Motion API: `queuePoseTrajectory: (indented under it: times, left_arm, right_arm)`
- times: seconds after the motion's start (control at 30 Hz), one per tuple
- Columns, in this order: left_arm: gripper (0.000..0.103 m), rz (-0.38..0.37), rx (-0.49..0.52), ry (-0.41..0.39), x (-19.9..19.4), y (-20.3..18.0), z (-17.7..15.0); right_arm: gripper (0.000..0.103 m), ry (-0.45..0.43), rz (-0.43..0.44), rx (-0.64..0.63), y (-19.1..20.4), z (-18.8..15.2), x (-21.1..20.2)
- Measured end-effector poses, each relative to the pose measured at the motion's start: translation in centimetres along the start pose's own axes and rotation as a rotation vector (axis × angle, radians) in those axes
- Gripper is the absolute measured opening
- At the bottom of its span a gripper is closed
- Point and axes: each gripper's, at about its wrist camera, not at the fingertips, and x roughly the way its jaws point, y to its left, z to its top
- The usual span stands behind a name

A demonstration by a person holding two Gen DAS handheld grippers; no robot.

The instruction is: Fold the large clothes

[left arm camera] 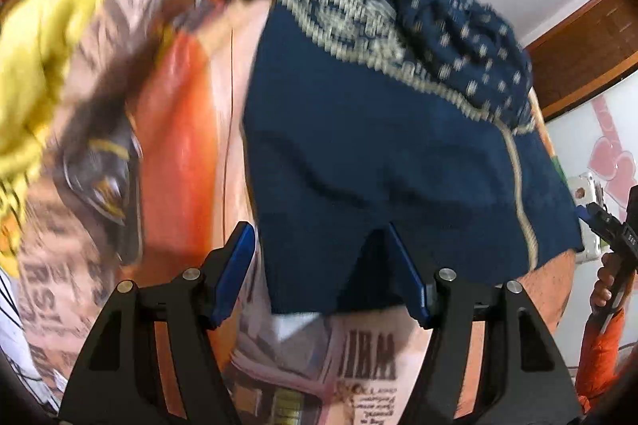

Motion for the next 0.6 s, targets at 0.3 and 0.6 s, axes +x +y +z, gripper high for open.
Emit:
queuePoseTrajectory:
  times: [0.3, 0.6]
  left_arm:
    - [0.061, -0.2, -0.076, 0.015, 1.5, -0.7, -0.5]
    - [0.012, -0.041, 0.121, -0.134, -2.2, -6.2, 3.0]
  right_arm:
    - [0.049, 0.045, 0.05, -0.059, 2.8, -2.3, 2.7]
    - [0.011, -0.007, 0.109, -0.111, 4.7, 0.4, 2.7]
